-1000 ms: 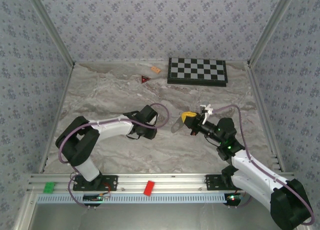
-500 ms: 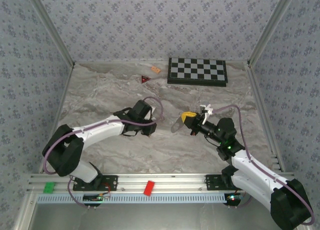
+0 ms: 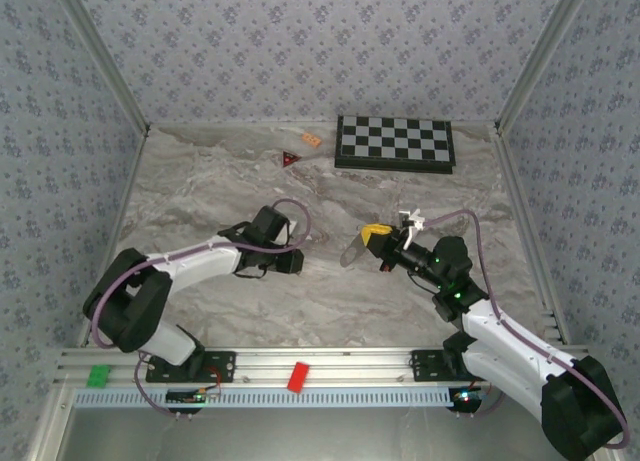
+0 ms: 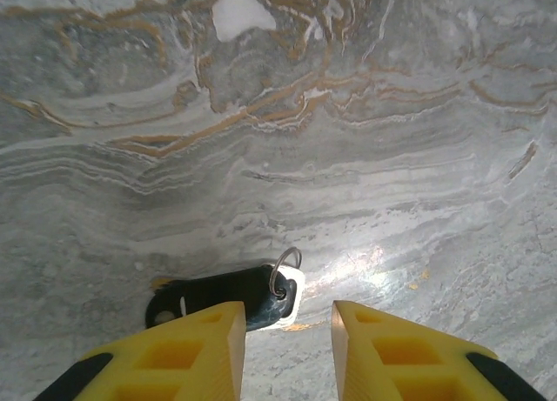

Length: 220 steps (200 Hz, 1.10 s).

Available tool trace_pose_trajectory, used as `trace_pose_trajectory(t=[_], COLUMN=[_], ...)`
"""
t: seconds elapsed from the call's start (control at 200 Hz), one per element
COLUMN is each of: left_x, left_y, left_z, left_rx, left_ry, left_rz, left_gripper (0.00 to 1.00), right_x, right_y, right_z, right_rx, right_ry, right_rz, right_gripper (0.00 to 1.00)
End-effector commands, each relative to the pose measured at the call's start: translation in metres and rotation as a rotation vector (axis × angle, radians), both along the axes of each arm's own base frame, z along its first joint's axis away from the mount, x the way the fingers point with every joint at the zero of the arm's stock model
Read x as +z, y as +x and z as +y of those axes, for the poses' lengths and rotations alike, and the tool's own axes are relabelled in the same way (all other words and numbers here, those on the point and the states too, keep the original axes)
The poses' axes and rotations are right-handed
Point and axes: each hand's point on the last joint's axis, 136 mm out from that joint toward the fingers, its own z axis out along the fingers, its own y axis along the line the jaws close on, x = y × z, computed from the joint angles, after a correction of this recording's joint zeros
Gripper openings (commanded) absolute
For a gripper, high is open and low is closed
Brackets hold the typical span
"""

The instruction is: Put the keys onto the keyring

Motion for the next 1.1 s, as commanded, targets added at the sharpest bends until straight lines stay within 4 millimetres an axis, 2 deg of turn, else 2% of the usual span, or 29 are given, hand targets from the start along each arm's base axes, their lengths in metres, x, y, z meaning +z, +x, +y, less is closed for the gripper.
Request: trace_pose_trajectory(t=[0.0,0.265,0.55,1.094], left_x=[0.005,-0.013,-0.015,-0.015], left_y=[0.008,0.013,0.012,-0.002], left_z=[-0.010,-0.013,-0.016,-0.018], left_rx=[-0.022,-0.078,-0.109,-0.156], left_ry=[-0.029,0.039,0.056,0.093], left_rz=[0.014,0.070,0.098,0.125], left_gripper=[0.32,0.30,0.29,0.25], right_x=[0.010,0.010,0.009,0.009], right_y=[-0.002,-0.003,-0.003,-0.003], right_z=[0.001,0.001,0.001,0.001], right_rx=[0.005,0.012,0.014,0.011], right_ry=[0.011,0.009,0.008,0.006], right_rz=[-0.049,-0.050,-0.048,-0.046], right_gripper=[0.00,0.00,0.00,0.00])
